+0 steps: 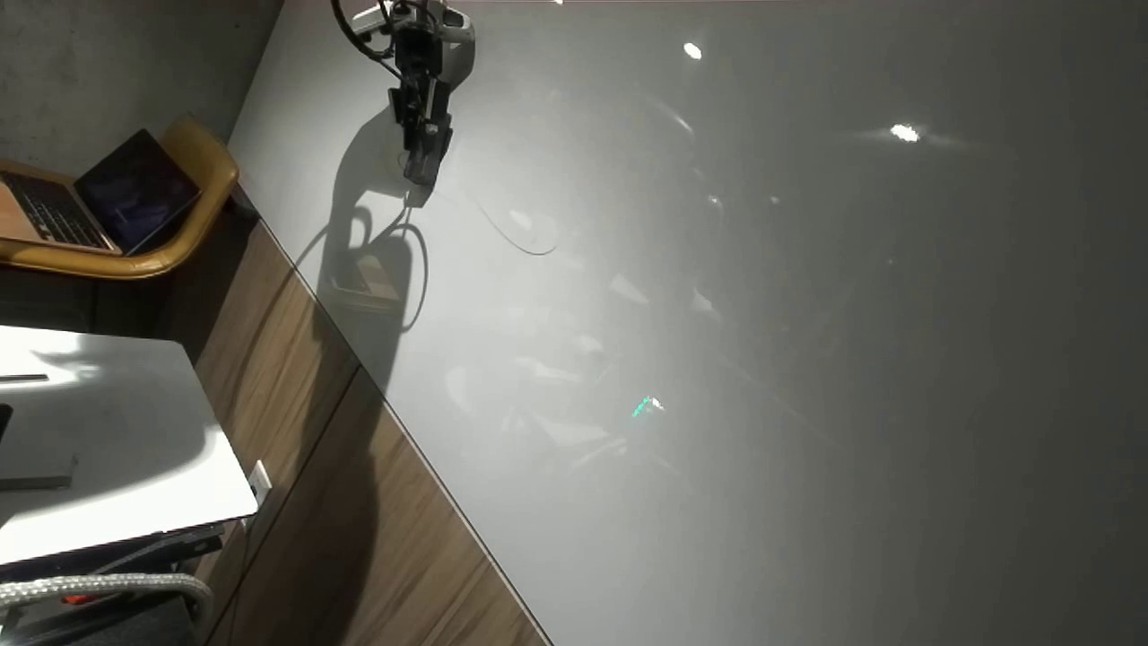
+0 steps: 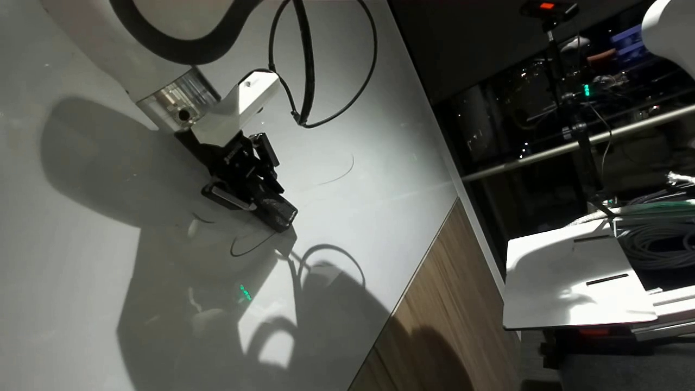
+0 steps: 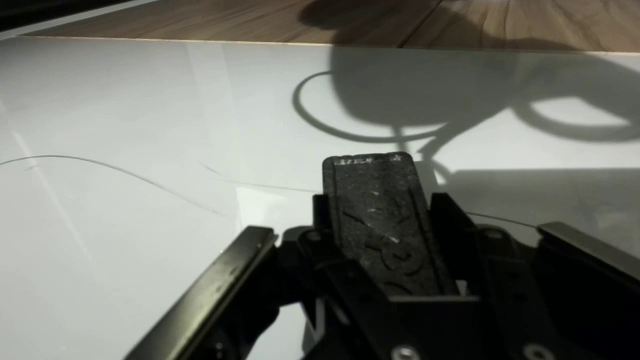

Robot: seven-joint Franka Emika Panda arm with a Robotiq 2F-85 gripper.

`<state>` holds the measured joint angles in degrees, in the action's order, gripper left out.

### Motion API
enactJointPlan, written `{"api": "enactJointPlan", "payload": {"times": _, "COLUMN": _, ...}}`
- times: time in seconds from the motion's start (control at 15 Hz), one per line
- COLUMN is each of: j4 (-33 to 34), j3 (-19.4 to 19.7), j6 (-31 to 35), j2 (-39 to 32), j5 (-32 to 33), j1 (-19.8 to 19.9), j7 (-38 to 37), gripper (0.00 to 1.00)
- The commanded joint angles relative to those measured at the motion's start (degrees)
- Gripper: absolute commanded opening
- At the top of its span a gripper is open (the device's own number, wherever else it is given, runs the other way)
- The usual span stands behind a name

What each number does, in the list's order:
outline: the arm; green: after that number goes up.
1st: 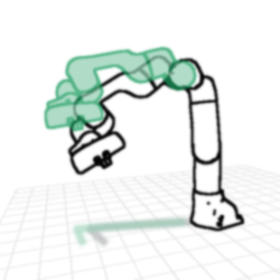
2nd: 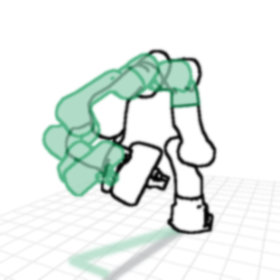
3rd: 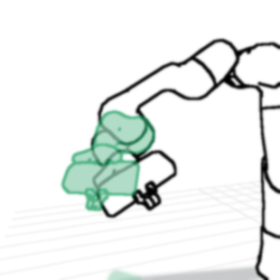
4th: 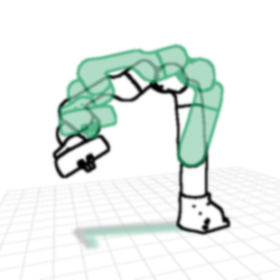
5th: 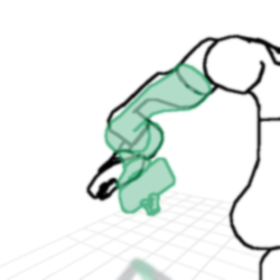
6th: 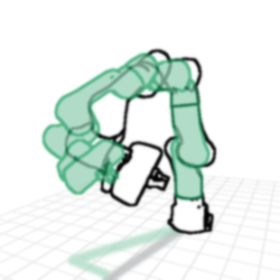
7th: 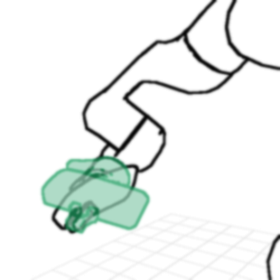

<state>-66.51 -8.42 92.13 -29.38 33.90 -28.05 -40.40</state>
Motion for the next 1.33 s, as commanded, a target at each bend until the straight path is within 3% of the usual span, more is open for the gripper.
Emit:
{"api": "enactJointPlan", "payload": {"times": 0.0, "j4": 3.51, "j3": 0.19, "j6": 1.79, "j2": -2.22, "j5": 0.46, "j1": 0.32, "j7": 1.16, "gripper": 0.27}}
{"api": "enactJointPlan", "payload": {"times": 0.33, "j4": 6.53, "j3": 0.13, "j6": 2.73, "j2": -4.68, "j5": 3.74, "j1": -2.38, "j7": 1.25, "gripper": 0.27}}
{"api": "enactJointPlan", "payload": {"times": 0.73, "j4": 5.47, "j3": 0.48, "j6": 5.62, "j2": -4.39, "j5": 9.63, "j1": -4.49, "j7": 1.27, "gripper": 0.27}}
{"api": "enactJointPlan", "payload": {"times": 1.27, "j4": 11.68, "j3": 1.3, "j6": 5.99, "j2": -8.15, "j5": 10.4, "j1": -8.31, "j7": 2.87, "gripper": 0.27}}
